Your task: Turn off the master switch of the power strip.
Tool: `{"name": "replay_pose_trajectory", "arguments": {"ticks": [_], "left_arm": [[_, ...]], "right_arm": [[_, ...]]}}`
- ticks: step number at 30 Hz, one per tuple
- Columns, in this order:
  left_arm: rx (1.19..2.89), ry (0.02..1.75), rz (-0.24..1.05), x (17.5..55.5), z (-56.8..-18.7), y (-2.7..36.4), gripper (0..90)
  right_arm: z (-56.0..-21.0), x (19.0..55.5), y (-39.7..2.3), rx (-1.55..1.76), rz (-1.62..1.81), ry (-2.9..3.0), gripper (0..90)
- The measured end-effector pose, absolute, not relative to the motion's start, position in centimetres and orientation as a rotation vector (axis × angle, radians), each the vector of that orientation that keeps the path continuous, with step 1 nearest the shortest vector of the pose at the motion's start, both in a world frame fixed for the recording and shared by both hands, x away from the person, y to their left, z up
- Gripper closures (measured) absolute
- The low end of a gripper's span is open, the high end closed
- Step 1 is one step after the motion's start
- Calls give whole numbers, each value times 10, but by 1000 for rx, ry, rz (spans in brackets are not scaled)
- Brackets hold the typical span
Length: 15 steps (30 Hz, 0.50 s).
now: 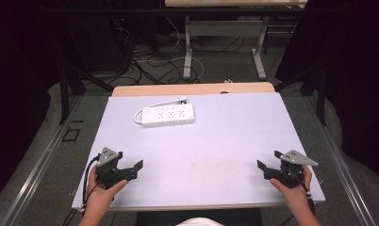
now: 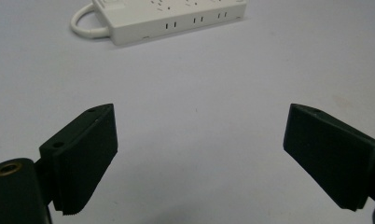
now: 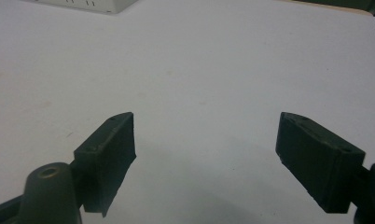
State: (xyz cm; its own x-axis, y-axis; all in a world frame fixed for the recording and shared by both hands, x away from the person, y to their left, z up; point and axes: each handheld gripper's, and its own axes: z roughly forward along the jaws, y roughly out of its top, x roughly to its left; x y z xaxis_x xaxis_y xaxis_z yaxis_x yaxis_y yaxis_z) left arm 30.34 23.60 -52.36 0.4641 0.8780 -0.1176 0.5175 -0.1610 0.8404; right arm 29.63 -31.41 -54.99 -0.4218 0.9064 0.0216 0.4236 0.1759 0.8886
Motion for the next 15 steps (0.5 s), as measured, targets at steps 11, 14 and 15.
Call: {"name": "replay_pose_trajectory", "arguments": {"ticks": [11,14,15], "left_arm": [[1818,1157,516,321,-499,234,165],[1816,1157,524,326,-494,233,171],[1820,1151,535,328,-492,233,173]], "right_arm": [[-550,296,-315,1248,1206,1914,181],[-551,296,-315,1253,1206,1912,181],[-551,296,-315,1254,1206,1912,181]]}}
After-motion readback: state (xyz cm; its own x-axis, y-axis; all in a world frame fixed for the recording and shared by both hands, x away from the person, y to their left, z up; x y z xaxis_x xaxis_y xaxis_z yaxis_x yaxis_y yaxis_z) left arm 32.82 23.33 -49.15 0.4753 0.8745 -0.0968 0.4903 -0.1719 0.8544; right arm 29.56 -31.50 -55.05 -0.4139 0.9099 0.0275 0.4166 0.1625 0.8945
